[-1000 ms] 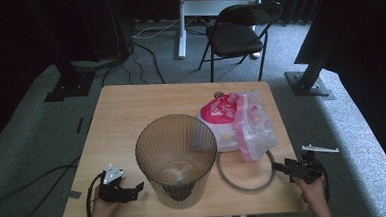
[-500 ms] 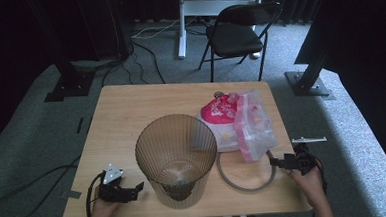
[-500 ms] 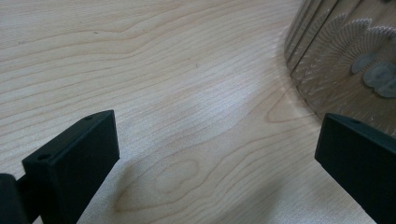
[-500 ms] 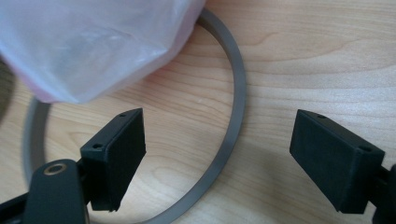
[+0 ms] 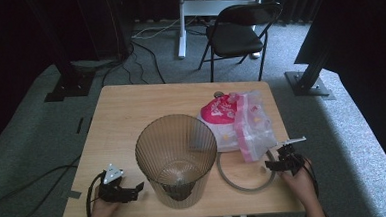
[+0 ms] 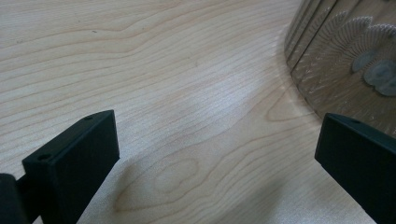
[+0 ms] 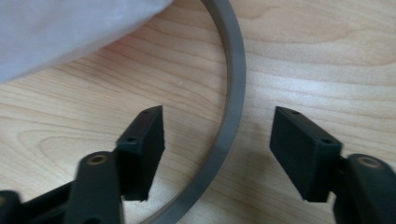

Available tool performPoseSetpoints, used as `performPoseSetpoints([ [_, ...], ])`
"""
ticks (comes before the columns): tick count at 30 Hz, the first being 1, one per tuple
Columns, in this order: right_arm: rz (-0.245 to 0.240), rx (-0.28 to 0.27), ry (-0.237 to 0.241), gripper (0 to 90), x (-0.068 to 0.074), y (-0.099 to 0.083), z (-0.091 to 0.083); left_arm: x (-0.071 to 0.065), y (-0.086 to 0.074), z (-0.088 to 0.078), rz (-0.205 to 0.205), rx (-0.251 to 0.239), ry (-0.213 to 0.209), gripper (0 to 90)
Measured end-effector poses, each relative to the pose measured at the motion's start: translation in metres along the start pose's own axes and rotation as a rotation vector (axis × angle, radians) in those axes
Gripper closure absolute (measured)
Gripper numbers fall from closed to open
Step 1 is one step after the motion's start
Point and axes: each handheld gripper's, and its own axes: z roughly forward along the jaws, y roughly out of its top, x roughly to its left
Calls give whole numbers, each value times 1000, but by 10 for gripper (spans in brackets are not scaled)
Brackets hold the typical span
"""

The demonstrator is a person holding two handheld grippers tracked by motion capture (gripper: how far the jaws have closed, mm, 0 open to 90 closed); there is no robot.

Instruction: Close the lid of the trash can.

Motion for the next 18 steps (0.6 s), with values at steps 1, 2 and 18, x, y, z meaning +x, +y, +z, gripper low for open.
performPoseSetpoints([
  [1, -4, 11, -12, 410, 1, 0, 2, 0, 0, 0, 1, 1, 0, 0],
  [2, -10, 12, -19, 428, 2, -1, 3, 0, 0, 0, 1, 1, -1, 0],
  [18, 68, -61, 23, 826, -8, -7, 2, 0, 0, 0, 6, 5, 7, 0],
])
